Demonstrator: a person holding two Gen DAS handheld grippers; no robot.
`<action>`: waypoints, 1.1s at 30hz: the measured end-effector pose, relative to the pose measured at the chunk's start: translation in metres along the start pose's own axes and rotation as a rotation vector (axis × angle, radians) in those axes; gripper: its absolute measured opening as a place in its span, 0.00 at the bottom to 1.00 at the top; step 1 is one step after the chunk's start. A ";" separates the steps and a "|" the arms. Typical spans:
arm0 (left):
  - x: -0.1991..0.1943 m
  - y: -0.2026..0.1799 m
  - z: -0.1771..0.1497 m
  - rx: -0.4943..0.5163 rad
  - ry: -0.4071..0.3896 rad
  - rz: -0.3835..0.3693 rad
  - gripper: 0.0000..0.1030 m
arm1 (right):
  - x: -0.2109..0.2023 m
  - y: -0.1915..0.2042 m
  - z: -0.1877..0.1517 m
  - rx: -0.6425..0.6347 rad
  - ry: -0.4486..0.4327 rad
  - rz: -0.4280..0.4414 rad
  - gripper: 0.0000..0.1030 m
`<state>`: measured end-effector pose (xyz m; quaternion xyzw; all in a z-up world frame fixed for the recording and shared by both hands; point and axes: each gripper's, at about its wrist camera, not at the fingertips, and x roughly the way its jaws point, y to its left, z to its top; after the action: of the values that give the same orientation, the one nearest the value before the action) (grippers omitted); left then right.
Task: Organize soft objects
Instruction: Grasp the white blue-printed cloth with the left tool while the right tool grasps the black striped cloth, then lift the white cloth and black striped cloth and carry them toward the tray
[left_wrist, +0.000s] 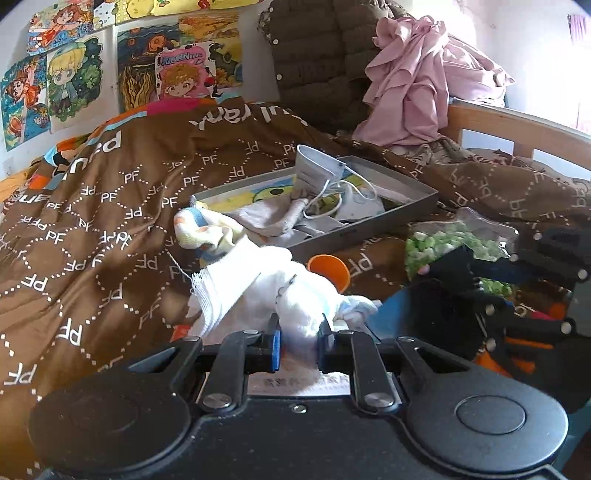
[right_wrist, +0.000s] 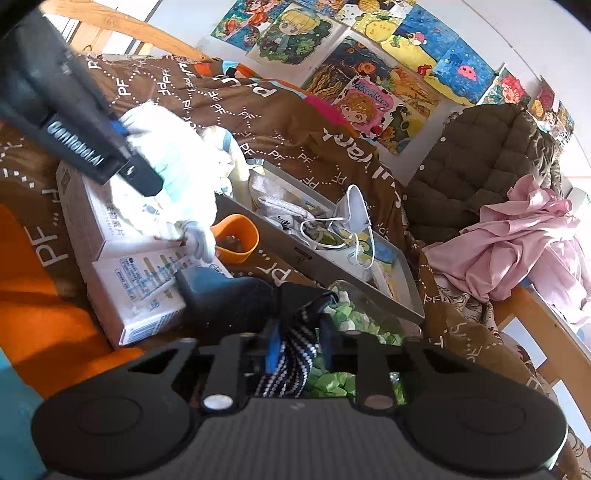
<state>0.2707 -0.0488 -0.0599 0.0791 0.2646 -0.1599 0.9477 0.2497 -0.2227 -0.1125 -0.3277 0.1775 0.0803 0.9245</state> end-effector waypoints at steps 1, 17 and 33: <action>-0.001 -0.001 -0.001 -0.001 0.002 -0.006 0.18 | 0.000 -0.001 0.000 0.006 0.001 0.000 0.16; -0.040 -0.024 -0.004 -0.012 0.042 -0.125 0.17 | -0.014 -0.037 0.004 0.154 -0.008 -0.044 0.04; -0.092 -0.033 0.024 0.103 0.087 -0.284 0.16 | -0.048 -0.068 0.013 0.266 -0.129 -0.085 0.04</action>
<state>0.1958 -0.0616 0.0067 0.0963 0.3052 -0.3019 0.8980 0.2270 -0.2683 -0.0454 -0.2038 0.1129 0.0376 0.9718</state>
